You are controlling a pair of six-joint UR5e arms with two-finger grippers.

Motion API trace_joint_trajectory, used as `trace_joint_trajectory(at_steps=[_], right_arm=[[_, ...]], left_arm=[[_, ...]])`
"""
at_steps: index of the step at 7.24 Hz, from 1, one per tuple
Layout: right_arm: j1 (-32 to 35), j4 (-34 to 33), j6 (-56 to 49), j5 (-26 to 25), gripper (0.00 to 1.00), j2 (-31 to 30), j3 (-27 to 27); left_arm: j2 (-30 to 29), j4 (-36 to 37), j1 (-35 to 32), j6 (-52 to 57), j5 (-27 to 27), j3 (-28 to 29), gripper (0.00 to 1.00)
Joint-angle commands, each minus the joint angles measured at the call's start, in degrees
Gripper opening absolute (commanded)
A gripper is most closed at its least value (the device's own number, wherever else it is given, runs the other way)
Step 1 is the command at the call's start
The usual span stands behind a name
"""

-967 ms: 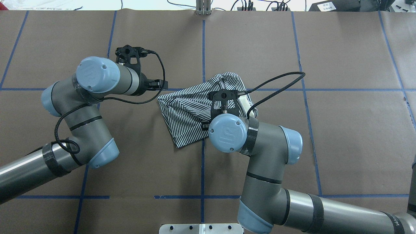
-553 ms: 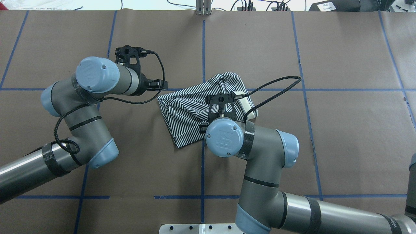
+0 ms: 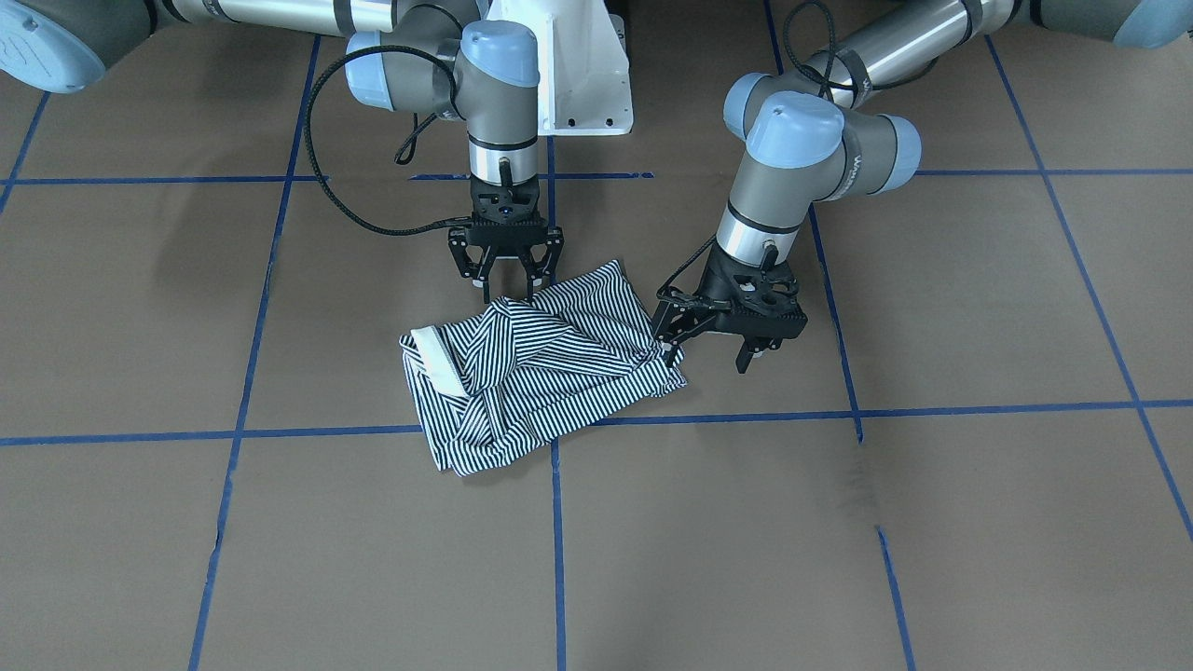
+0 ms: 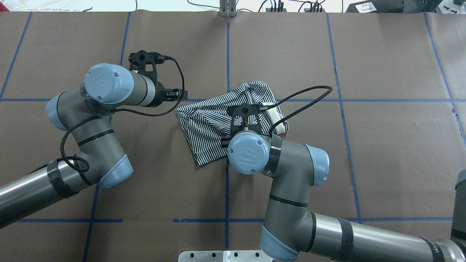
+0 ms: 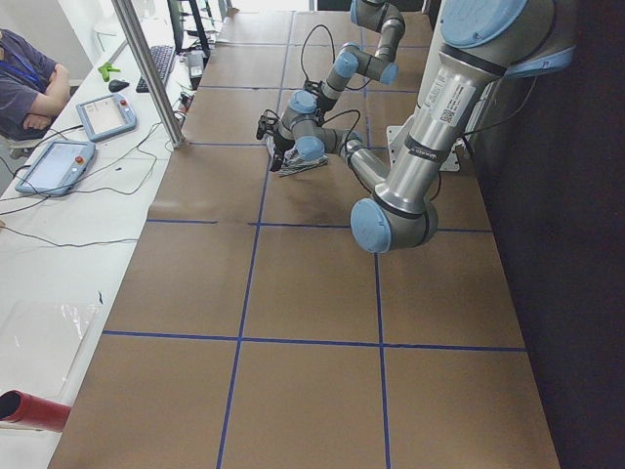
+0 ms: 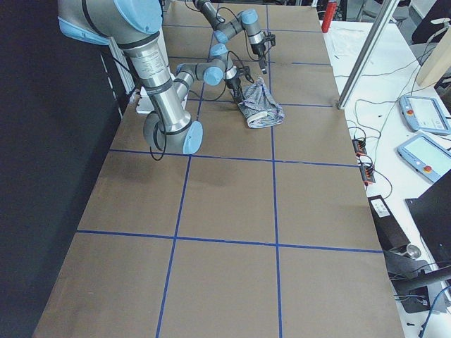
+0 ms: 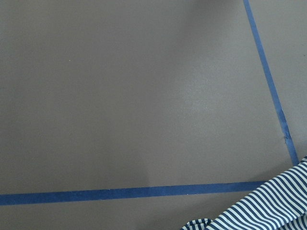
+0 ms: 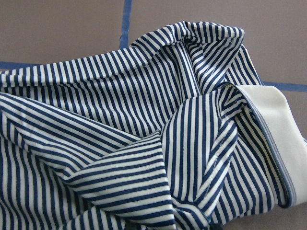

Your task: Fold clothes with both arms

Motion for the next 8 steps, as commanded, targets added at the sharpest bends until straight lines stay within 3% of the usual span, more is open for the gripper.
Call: trace_joint_trajectory(at_steps=[1, 2, 3, 6, 8], right_arm=[[0.3, 0.7, 0.1, 0.0, 0.35, 0.6, -0.5], [0.5, 0.7, 0.2, 0.0, 0.14, 0.8, -0.5], [0.8, 0.7, 0.2, 0.0, 0.00, 0.8, -0.5], [2.6, 0.4, 1.9, 0.0, 0.00, 2.4, -1.5], [6.9, 0.6, 3.9, 0.2, 0.00, 10.9, -12.4]], left_arm=[[0.0, 0.0, 0.0, 0.0, 0.0, -0.1, 1.00], [0.0, 0.0, 0.0, 0.0, 0.0, -0.1, 1.00], [0.0, 0.0, 0.0, 0.0, 0.0, -0.1, 1.00], [0.0, 0.0, 0.1, -0.1, 0.0, -0.1, 1.00], [0.0, 0.0, 0.1, -0.1, 0.0, -0.1, 1.00]])
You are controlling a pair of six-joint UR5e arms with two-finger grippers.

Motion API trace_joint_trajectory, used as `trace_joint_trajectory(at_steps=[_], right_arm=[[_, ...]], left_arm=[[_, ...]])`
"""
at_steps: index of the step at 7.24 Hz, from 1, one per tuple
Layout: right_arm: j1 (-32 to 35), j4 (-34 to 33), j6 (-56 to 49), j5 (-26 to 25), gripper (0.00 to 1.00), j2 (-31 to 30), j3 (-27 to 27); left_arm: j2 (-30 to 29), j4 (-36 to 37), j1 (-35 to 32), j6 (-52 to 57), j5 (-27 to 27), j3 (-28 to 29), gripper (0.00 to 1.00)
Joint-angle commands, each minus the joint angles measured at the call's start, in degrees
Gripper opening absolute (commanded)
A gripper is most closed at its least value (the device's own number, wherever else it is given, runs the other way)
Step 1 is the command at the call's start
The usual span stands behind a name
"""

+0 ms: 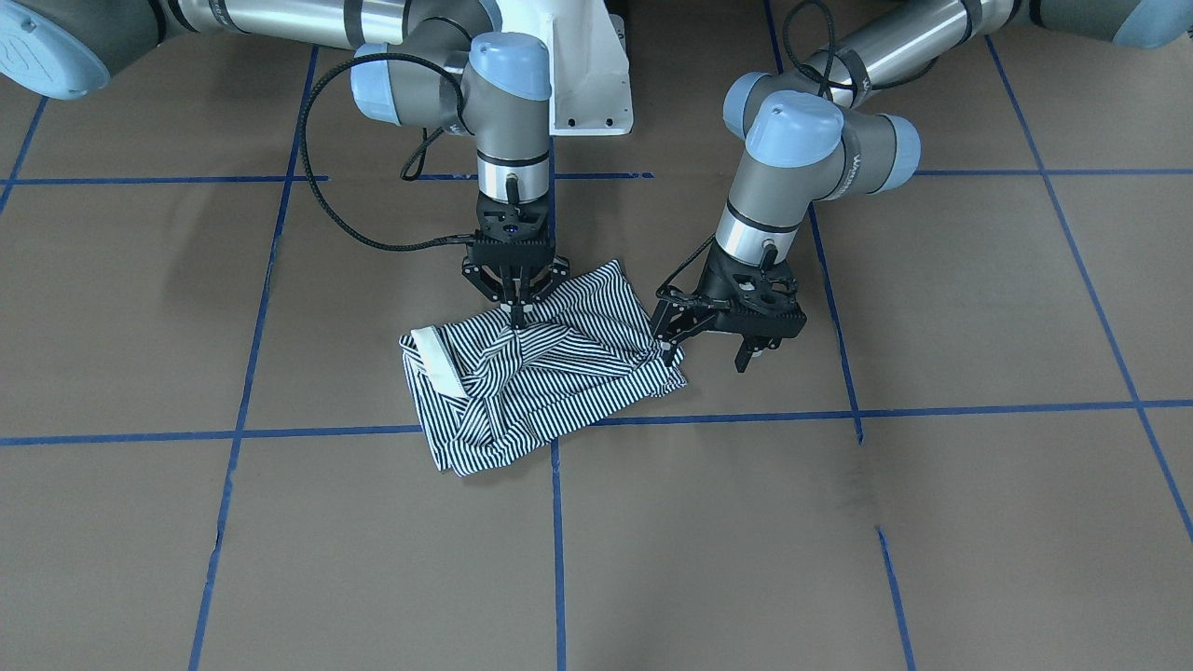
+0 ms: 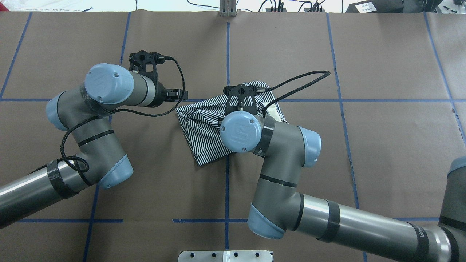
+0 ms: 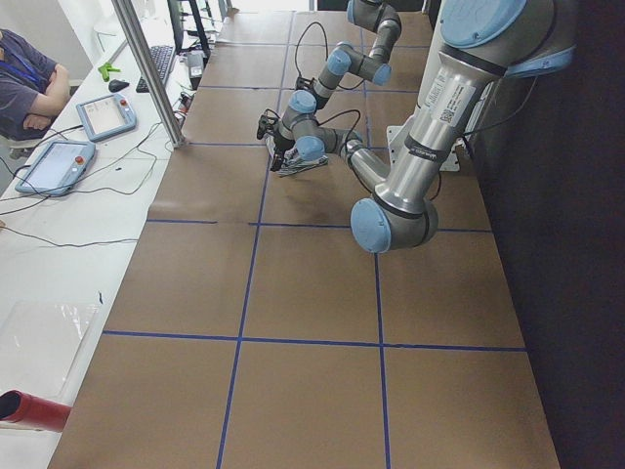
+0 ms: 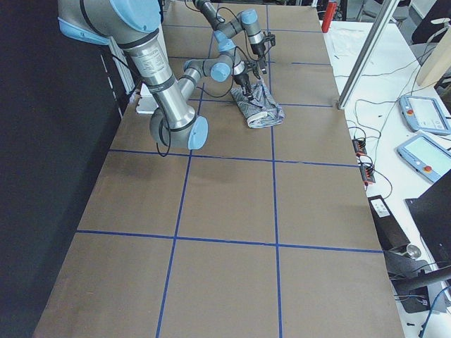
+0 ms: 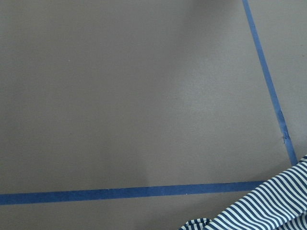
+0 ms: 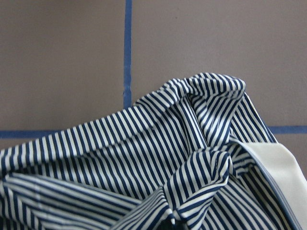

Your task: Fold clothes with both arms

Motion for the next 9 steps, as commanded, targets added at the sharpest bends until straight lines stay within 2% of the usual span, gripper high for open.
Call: trace_joint_trajectory(at_steps=[1, 3, 4, 6, 7, 8, 9], right_arm=[[5.2, 0.6, 1.9, 0.3, 0.00, 7.2, -11.9], [7.9, 8.0, 4.0, 0.4, 0.00, 10.9, -23.3], [8.3, 8.7, 4.4, 0.4, 0.00, 11.9, -26.1], [8.4, 8.6, 6.3, 0.3, 0.00, 12.0, -27.7], [8.7, 8.4, 6.3, 0.3, 0.38, 12.0, -27.8], [8.8, 8.2, 5.3, 0.2, 0.99, 12.1, -27.7], [9.6, 8.1, 3.6, 0.6, 1.00, 13.4, -27.6]], left_arm=[[0.0, 0.0, 0.0, 0.0, 0.0, 0.0, 1.00], [0.0, 0.0, 0.0, -0.1, 0.0, 0.1, 1.00], [0.0, 0.0, 0.0, -0.1, 0.0, 0.1, 1.00], [0.0, 0.0, 0.1, -0.1, 0.0, 0.2, 1.00], [0.0, 0.0, 0.1, -0.2, 0.0, 0.2, 1.00], [0.0, 0.0, 0.1, -0.7, 0.0, 0.2, 1.00], [0.0, 0.0, 0.2, -0.8, 0.0, 0.2, 1.00]])
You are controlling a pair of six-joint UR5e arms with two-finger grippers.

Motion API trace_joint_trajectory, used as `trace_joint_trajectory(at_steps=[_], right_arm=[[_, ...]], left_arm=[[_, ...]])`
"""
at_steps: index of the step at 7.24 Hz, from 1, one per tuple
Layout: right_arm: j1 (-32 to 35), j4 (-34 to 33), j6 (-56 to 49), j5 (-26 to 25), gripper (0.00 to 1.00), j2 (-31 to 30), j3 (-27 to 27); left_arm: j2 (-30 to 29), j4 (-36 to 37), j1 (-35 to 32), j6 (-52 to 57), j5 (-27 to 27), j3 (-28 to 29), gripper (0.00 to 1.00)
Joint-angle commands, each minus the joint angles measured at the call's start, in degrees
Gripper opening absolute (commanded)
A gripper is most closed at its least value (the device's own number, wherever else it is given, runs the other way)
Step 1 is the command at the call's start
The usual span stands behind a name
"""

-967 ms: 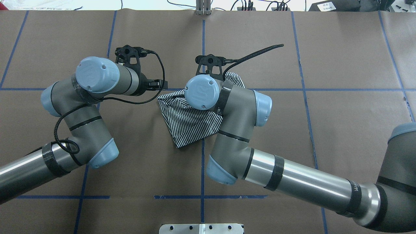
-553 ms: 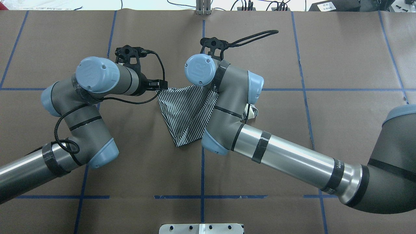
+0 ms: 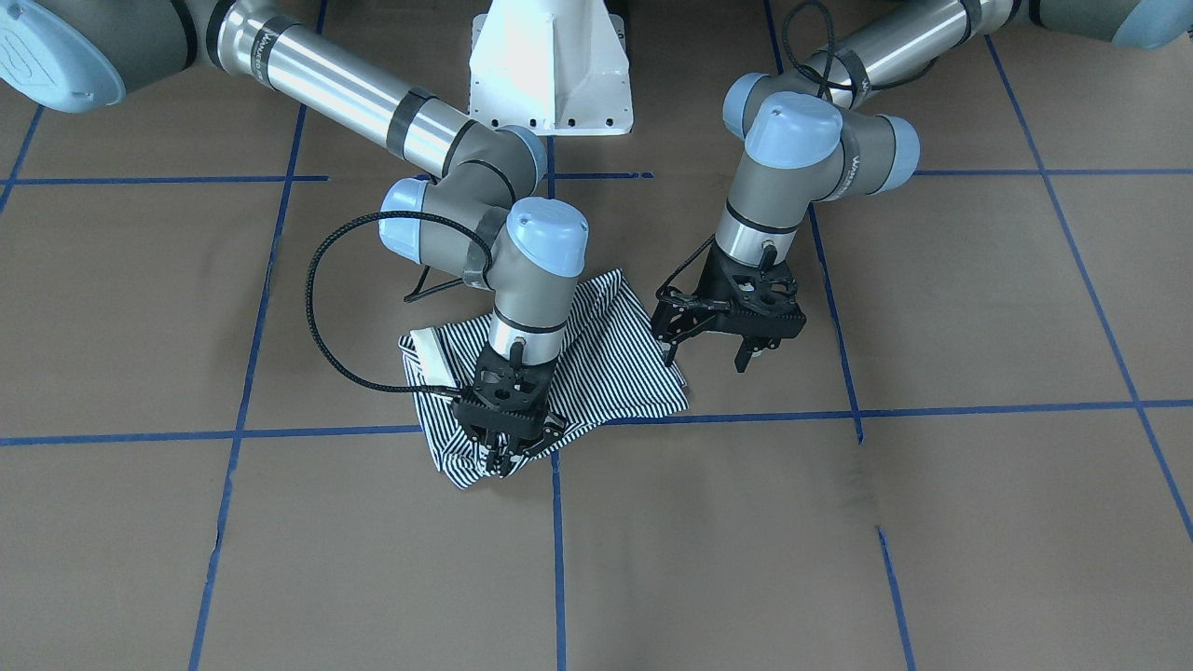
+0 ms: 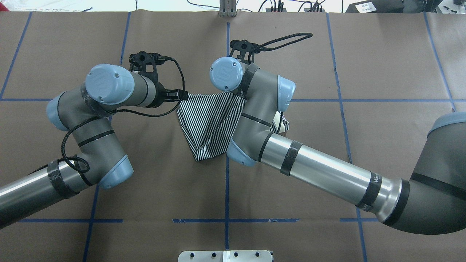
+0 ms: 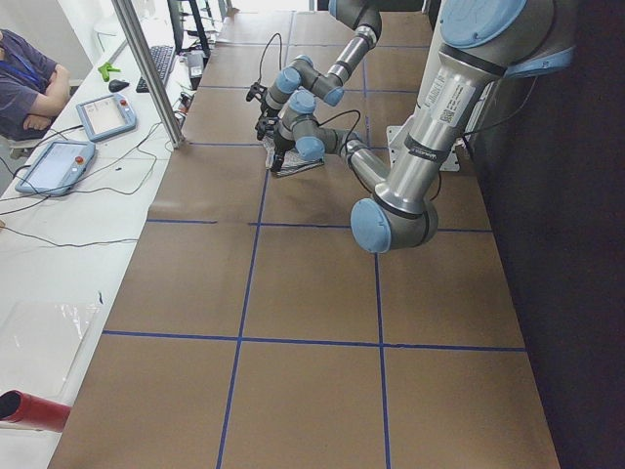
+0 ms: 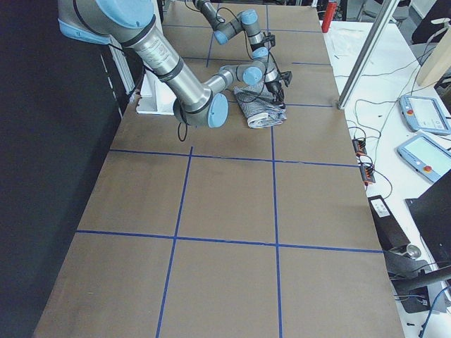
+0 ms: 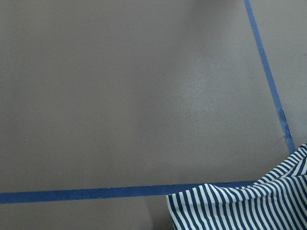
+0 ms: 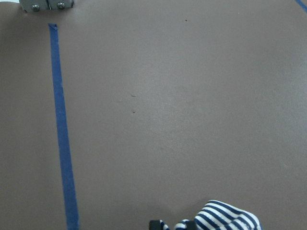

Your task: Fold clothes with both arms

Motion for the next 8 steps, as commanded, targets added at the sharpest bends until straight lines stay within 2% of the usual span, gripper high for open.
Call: trace_joint_trajectory(at_steps=[1, 2, 3, 5, 6, 7, 8], right_arm=[[2.5, -0.6, -2.9, 3.8, 1.00, 1.9, 0.6], [4.3, -1.4, -5.3, 8.2, 1.00, 1.9, 2.9], [6.1, -6.0, -8.1, 11.5, 1.00, 2.0, 6.6], [12.1, -15.4, -16.3, 23.4, 1.00, -1.1, 16.4], [15.9, -19.6, -24.4, 27.9, 1.00, -7.0, 24.3], [21.5, -22.7, -35.8, 32.3, 1.00, -15.0, 32.4], [27.3, -24.0, -47.1, 35.7, 1.00, -22.1, 37.3]], left_arm=[[0.0, 0.0, 0.1, -0.2, 0.0, -0.2, 1.00], [-0.1, 0.0, 0.1, -0.4, 0.0, -0.3, 1.00], [-0.2, 0.0, 0.1, -0.9, 0.0, -0.5, 1.00], [0.1, 1.9, -0.5, 1.0, -0.4, -4.1, 1.00], [3.5, 7.2, -1.7, 7.9, -3.6, -9.6, 1.00], [8.7, 12.3, -6.4, 17.1, -6.8, -17.2, 1.00], [13.7, 17.2, -11.4, 26.3, -9.6, -23.1, 1.00]])
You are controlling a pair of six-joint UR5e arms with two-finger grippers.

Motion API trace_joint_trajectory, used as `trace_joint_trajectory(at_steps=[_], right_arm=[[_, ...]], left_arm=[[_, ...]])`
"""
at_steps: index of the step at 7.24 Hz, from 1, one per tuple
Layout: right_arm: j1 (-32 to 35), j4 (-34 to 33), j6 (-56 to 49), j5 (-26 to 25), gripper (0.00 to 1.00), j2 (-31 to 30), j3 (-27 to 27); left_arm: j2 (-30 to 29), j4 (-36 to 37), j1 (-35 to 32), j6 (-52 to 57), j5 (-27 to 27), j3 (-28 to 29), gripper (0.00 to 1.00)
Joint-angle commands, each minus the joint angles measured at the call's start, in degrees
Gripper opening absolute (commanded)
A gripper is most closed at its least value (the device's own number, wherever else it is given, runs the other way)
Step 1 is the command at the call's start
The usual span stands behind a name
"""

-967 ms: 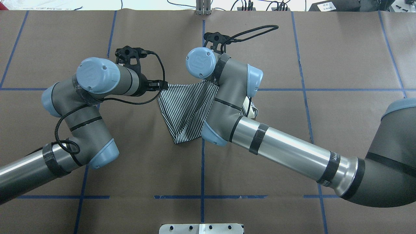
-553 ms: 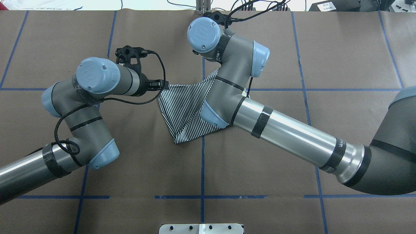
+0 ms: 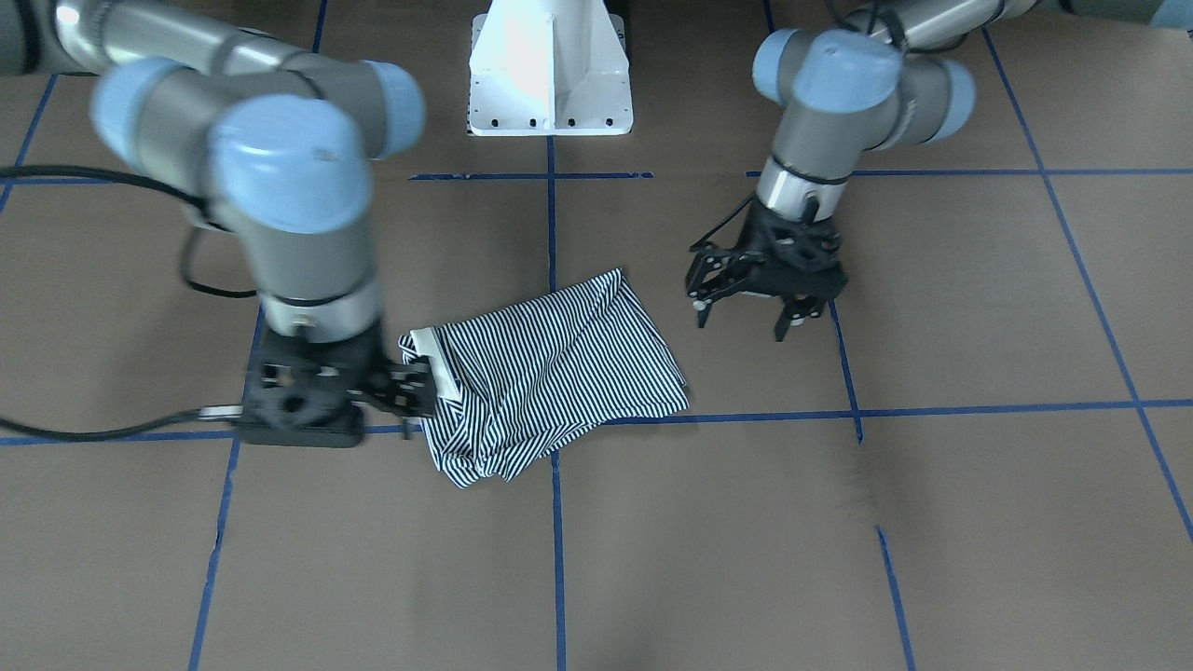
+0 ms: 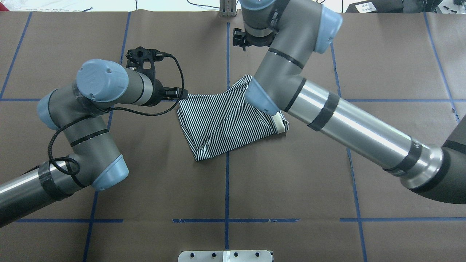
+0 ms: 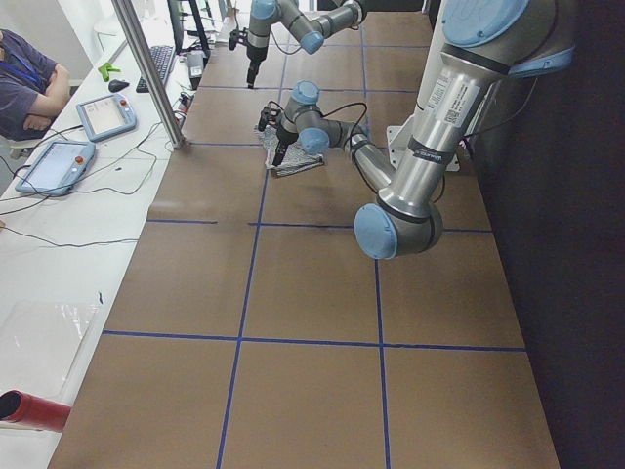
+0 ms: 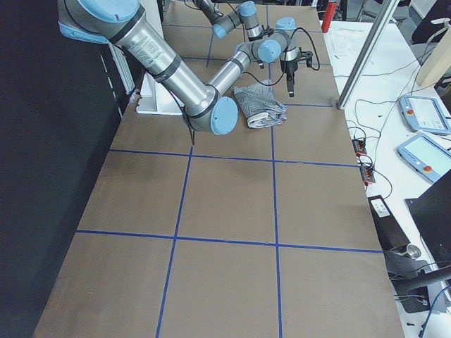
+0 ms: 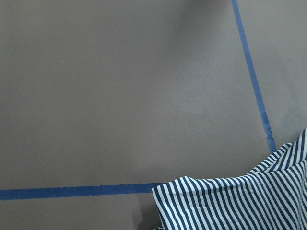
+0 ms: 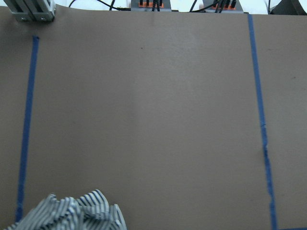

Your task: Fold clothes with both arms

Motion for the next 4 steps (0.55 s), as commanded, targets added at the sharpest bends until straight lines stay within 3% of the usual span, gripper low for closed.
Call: trace_joint_trajectory(at_steps=[1, 4], right_arm=[[12.1, -2.7, -24.6, 7.4, 1.00, -14.3, 8.4], [24.4, -2.3, -49.8, 15.6, 1.00, -28.7, 7.8]], left_arm=[[9.4, 8.5, -11.4, 20.8, -5.9, -10.0, 1.00], [19.2, 9.1, -30.1, 37.6, -19.1, -8.5, 1.00]])
